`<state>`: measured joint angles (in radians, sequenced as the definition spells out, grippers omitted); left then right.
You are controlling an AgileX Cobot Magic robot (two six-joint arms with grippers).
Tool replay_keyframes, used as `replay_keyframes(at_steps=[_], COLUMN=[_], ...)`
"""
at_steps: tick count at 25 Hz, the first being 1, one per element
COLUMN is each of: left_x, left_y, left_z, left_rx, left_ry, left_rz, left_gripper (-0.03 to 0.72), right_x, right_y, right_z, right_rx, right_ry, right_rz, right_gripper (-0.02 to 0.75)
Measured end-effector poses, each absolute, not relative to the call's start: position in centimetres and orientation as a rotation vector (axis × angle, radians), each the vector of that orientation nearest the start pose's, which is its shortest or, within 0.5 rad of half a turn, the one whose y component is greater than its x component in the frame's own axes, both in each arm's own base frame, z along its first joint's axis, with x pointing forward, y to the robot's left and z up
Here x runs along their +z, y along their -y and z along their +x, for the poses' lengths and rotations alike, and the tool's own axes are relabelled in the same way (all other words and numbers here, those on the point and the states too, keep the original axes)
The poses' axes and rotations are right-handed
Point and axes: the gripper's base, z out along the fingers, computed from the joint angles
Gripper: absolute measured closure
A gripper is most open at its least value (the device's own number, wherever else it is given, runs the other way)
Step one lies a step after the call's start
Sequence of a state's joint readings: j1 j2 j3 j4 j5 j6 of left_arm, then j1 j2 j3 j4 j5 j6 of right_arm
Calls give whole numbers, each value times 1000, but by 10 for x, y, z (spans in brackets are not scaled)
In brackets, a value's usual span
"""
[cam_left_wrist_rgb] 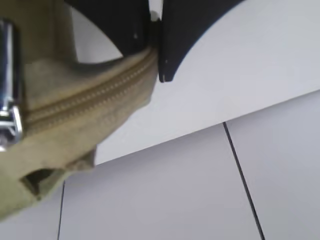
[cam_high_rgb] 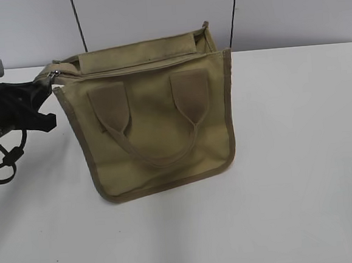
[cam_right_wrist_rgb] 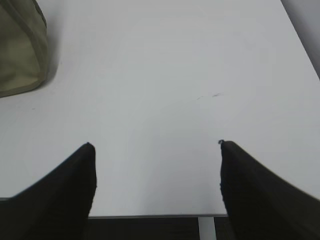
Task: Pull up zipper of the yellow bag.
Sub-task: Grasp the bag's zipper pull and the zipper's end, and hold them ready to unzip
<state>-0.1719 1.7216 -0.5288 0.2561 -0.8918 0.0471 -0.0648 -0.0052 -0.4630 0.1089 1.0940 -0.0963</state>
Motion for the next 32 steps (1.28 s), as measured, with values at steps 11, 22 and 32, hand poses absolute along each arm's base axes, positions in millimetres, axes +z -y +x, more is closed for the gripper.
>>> replay_keyframes(at_steps=[11, 22, 32], left_x=[184, 203, 207], left_y=[70, 68, 67], left_z=[282, 271, 272], left_rx=[-103, -102, -109], left_ry=[-1718, -1753, -1820], left_rz=[605, 619, 600], left_gripper=[682, 682, 682], right_x=[265, 289, 316], right_y=[-9, -8, -14], right_z=[-3, 4, 89], right_rx=[35, 31, 183], right_ry=[-2104, -2108, -2238], right_rz=[-38, -44, -101], right_gripper=[174, 174, 174])
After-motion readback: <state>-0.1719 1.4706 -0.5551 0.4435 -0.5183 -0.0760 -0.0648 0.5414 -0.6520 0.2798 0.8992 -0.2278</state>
